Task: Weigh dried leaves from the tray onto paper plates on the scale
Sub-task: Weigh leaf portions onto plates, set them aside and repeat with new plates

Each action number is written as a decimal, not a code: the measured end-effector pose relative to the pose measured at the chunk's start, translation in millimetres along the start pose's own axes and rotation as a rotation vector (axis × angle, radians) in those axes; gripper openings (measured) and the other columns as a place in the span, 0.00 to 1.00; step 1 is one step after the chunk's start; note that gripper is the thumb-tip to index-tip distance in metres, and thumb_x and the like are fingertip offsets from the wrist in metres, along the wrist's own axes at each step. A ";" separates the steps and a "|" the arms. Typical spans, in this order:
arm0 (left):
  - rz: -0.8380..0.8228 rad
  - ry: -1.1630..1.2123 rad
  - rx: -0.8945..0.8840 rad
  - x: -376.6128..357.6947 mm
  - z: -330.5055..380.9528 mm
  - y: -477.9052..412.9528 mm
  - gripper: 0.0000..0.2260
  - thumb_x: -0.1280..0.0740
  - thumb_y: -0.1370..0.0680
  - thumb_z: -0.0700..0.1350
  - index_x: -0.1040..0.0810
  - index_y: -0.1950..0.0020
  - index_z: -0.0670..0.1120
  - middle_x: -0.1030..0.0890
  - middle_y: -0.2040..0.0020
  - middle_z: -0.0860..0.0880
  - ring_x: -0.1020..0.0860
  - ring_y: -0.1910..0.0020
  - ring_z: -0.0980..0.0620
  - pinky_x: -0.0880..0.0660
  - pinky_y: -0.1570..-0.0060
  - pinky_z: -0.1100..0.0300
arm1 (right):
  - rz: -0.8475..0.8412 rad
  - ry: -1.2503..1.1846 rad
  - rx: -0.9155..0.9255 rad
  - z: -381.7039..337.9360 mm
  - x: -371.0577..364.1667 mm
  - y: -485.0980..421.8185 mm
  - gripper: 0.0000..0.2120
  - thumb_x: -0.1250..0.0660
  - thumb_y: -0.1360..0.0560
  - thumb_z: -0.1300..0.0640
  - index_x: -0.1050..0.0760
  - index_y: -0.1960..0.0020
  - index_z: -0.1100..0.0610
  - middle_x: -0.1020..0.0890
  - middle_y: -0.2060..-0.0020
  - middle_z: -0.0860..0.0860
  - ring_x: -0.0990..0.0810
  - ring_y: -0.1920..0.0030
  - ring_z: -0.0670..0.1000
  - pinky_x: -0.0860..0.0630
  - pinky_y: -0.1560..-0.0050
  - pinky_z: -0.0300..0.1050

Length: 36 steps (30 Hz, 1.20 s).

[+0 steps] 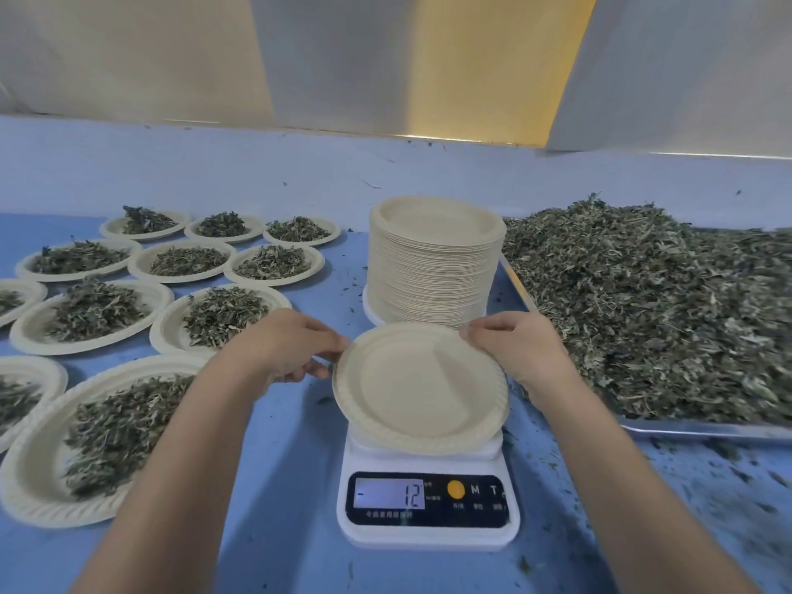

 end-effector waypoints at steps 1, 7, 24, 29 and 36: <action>0.039 -0.027 -0.020 1.5 3.1 1.2 0.04 0.32 0.24 0.44 0.19 0.54 0.44 0.17 0.57 0.49 0.25 0.76 0.57 0.34 0.71 0.64 | 0.013 -0.017 0.007 -0.7 2.0 -0.6 0.07 0.26 0.29 0.54 0.20 0.64 0.46 0.18 0.62 0.42 0.20 0.55 0.46 0.22 0.50 0.48; 0.327 -0.077 -0.382 -13.5 46.5 20.2 0.07 0.38 0.23 0.43 0.20 0.54 0.49 0.17 0.59 0.52 0.23 0.73 0.61 0.32 0.75 0.70 | 0.151 -0.083 0.023 0.3 29.8 -3.8 0.05 0.33 0.24 0.56 0.18 0.56 0.51 0.17 0.61 0.46 0.20 0.58 0.52 0.22 0.49 0.55; -0.120 0.298 -0.465 -168.7 128.9 46.2 0.11 0.39 0.23 0.41 0.19 0.60 0.47 0.17 0.64 0.53 0.26 0.76 0.59 0.34 0.77 0.74 | -0.078 1.123 -0.386 44.7 109.3 6.7 0.25 0.34 0.25 0.49 0.35 0.31 0.54 0.38 0.31 0.59 0.42 0.30 0.62 0.34 0.36 0.54; -0.149 0.340 -0.424 -179.1 129.4 41.7 0.11 0.39 0.22 0.41 0.19 0.60 0.48 0.17 0.64 0.53 0.26 0.76 0.59 0.33 0.76 0.73 | -0.122 1.084 -0.308 49.3 103.8 -8.8 0.23 0.33 0.25 0.58 0.32 0.31 0.55 0.27 0.36 0.59 0.29 0.36 0.60 0.28 0.41 0.48; -0.105 0.435 -0.382 -173.8 125.8 34.1 0.10 0.38 0.22 0.40 0.18 0.60 0.46 0.17 0.65 0.51 0.27 0.77 0.58 0.33 0.76 0.72 | 0.011 0.634 0.005 41.4 92.1 -31.2 0.31 0.31 0.25 0.58 0.38 0.25 0.52 0.24 0.38 0.58 0.25 0.41 0.57 0.31 0.49 0.42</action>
Point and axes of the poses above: each hand's wrist, its own y-axis away from the middle knuckle, its own x-axis out of the back of the hand, z = x × y, the point moved 5 cm from there along -y, towards the middle knuckle
